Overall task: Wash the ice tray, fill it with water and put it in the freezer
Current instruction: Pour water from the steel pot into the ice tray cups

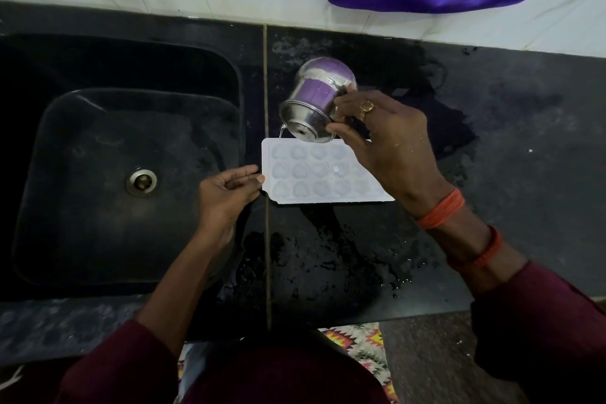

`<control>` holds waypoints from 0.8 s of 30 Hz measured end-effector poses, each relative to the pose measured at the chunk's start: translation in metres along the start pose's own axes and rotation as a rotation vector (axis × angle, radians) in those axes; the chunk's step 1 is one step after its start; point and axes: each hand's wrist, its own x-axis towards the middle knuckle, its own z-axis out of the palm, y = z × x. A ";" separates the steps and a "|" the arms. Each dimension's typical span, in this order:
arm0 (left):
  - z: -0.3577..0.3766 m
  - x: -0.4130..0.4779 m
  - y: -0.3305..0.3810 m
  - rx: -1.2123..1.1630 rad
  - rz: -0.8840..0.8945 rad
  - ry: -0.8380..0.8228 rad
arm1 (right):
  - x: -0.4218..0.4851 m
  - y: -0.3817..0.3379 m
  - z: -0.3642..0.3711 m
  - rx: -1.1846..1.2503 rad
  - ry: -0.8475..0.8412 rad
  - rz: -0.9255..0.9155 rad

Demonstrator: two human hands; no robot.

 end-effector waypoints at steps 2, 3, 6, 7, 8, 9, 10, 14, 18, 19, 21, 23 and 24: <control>0.000 0.000 -0.001 0.005 0.001 0.000 | 0.000 0.000 0.000 -0.001 0.002 0.000; 0.000 0.000 -0.001 0.006 0.002 -0.001 | 0.000 0.000 0.000 -0.001 0.003 -0.001; 0.000 0.000 -0.002 0.001 -0.002 -0.002 | 0.000 -0.001 -0.001 0.009 0.009 -0.005; 0.000 0.001 -0.002 -0.002 -0.005 0.001 | 0.000 -0.001 -0.001 0.013 0.014 -0.009; 0.000 0.001 -0.002 -0.003 -0.007 0.001 | -0.001 -0.002 -0.001 0.014 0.018 -0.011; 0.001 0.001 -0.002 -0.003 -0.007 -0.001 | -0.001 -0.002 -0.001 0.012 0.017 -0.010; 0.001 0.001 -0.002 -0.002 -0.005 -0.002 | -0.001 -0.002 -0.001 0.010 0.012 -0.009; 0.000 0.001 -0.003 0.004 0.004 -0.009 | -0.003 -0.001 -0.001 0.011 0.006 -0.008; -0.001 0.001 -0.003 0.007 0.008 -0.010 | -0.005 0.000 -0.001 -0.001 0.004 -0.002; -0.001 0.001 -0.003 0.008 0.009 -0.010 | -0.005 0.001 -0.001 -0.001 0.006 -0.003; 0.000 0.000 -0.003 0.008 0.008 -0.007 | -0.006 0.000 -0.001 0.004 0.012 -0.010; 0.000 0.000 -0.003 0.006 0.007 -0.002 | -0.006 0.000 -0.001 -0.001 0.015 -0.019; 0.000 0.000 -0.002 0.006 0.008 -0.003 | -0.006 0.000 -0.001 -0.005 0.014 -0.022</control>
